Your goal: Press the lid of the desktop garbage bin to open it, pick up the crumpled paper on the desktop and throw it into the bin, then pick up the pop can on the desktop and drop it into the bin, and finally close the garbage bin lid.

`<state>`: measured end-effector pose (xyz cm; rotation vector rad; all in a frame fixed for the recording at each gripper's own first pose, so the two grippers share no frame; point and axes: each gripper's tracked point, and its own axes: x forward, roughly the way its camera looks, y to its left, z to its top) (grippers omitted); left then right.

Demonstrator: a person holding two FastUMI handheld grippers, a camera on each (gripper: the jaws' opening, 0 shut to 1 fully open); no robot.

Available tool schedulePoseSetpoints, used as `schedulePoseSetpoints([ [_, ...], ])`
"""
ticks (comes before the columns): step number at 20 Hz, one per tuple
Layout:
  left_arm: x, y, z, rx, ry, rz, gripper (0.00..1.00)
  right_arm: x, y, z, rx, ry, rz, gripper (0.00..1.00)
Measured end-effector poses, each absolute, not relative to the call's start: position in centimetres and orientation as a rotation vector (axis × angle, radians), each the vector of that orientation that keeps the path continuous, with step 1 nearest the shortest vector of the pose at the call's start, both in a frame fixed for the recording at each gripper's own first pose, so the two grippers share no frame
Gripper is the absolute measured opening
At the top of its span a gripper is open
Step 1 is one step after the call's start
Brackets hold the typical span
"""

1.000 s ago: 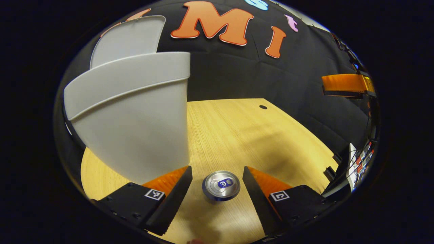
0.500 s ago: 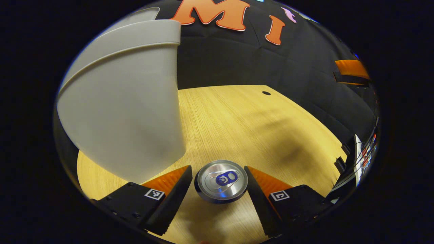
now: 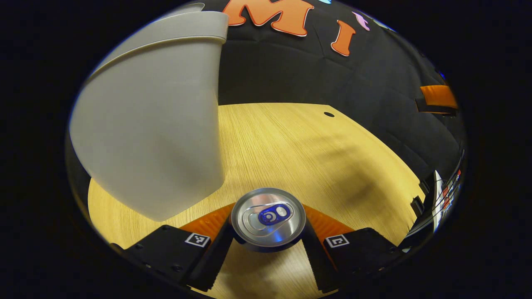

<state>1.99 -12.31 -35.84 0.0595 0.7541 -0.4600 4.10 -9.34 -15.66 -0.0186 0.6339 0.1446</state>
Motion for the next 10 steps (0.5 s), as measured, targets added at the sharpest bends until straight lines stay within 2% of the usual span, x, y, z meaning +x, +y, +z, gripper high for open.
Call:
schedulePoseSetpoints([
  [5,1.7,-11.9,-32.6,0.062,0.740,-0.478,0.85,4.3,-8.9,-15.4,-0.008,0.624,0.156,0.96],
  [10,-1.0,-10.8,-24.9,0.052,0.659,-0.499,0.85,4.2,-8.4,-15.2,0.012,0.608,0.170,0.96],
])
